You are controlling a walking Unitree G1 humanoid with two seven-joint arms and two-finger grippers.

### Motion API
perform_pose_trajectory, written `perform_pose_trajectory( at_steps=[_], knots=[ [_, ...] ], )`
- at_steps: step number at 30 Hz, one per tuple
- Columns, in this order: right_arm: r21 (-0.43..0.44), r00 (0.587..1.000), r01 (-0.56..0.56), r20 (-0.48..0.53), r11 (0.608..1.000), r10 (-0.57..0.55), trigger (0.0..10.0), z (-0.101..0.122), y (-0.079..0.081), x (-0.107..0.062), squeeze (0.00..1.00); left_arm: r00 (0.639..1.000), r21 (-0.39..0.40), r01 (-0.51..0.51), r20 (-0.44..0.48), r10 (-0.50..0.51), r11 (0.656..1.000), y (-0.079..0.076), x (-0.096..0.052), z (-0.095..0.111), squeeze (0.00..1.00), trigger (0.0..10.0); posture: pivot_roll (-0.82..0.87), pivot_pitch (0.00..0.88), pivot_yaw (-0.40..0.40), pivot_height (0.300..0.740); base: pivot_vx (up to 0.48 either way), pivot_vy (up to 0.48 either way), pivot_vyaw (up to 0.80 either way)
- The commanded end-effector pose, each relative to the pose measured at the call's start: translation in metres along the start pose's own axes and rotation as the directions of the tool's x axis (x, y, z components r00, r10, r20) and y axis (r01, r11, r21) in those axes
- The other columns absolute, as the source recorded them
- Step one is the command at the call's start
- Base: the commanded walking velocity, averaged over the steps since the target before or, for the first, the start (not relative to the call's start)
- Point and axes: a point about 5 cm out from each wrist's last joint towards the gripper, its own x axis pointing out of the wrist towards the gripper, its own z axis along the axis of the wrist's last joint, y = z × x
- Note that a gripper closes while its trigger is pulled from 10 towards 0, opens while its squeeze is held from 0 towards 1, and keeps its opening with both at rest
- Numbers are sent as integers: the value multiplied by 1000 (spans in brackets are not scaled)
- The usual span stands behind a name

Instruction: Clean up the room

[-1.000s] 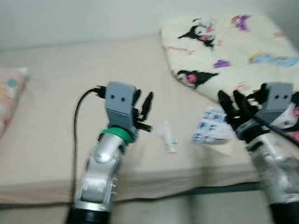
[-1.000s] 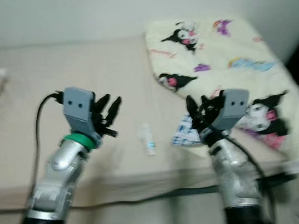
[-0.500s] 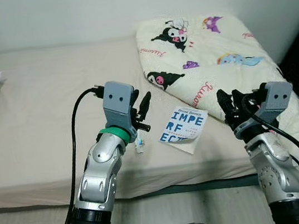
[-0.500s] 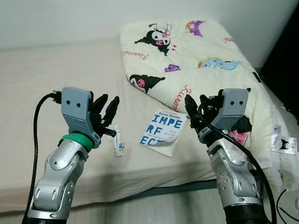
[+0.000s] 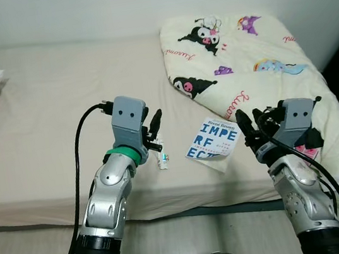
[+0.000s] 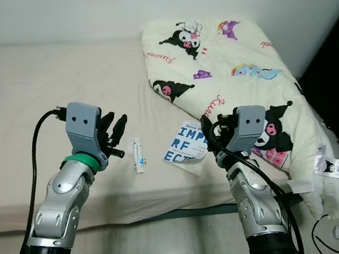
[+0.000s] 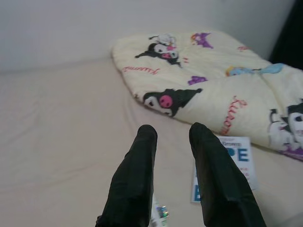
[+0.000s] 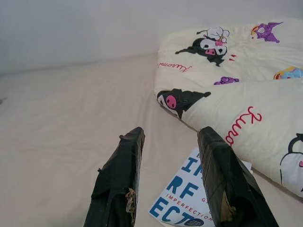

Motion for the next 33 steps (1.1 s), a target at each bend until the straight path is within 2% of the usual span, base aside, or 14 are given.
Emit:
perform_pose_trajectory(
  at_steps=[1, 33],
  knots=[
    [-9, 999, 33, -27, 999, -34, 10000, -7, -9, -5, 0, 999, -3, -9, -37, 9, 1000, -1, -3, -11, 0, 10000, -101, 20, 42, 691, 0, 0, 0],
    [-3, 999, 21, -27, 1000, -21, 10000, -9, -6, -8, 0, 999, 5, -21, -49, 22, 1000, -1, -6, -16, 0, 10000, -97, 43, 48, 591, 0, 0, 0]
  ],
)
